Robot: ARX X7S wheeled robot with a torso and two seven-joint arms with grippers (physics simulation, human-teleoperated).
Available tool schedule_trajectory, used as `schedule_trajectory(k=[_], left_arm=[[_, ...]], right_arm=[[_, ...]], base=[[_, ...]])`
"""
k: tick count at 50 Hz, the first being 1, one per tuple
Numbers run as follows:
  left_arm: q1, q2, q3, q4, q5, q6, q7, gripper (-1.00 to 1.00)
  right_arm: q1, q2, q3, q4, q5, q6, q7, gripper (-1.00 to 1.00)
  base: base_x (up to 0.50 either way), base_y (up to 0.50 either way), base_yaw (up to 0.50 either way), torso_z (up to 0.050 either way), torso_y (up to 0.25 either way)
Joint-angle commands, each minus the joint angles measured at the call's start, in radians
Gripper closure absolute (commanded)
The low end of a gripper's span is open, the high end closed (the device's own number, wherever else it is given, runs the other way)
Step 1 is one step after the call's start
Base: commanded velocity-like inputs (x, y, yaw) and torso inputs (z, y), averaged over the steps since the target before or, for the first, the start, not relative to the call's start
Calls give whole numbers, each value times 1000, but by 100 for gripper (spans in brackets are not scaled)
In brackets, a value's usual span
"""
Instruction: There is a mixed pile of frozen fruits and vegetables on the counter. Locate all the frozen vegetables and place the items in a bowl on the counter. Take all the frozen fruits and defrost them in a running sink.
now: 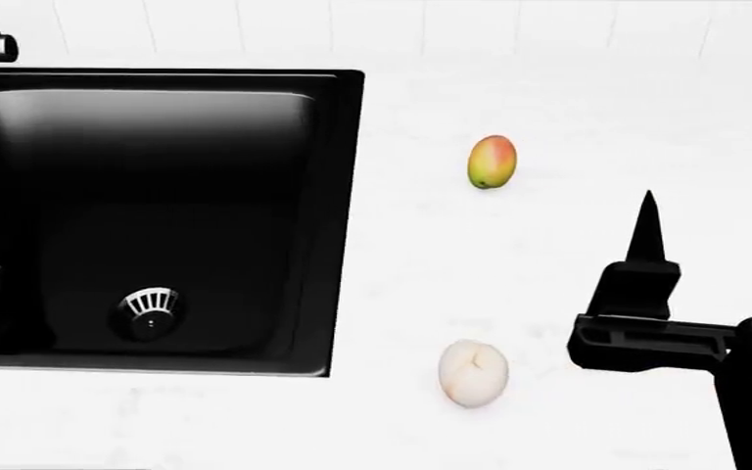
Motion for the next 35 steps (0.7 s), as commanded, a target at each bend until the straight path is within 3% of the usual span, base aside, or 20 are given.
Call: schedule_trajectory(k=[1,17,35], left_arm=[[4,-4,-3,-3,-2,5,4,-100],[6,-5,-2,-4,-4,9,4,-100],[5,-1,0,-4,-22,11,2,-100]], right_arm=[[0,-2,-5,2,-3,0,-4,-100],[2,1,-4,4,7,2,-2,-100],[9,3,-8,6,16,11,13,-100]], base=[[0,-500,0,0,0],[0,-355,0,0,0],[0,-7,0,0,0]])
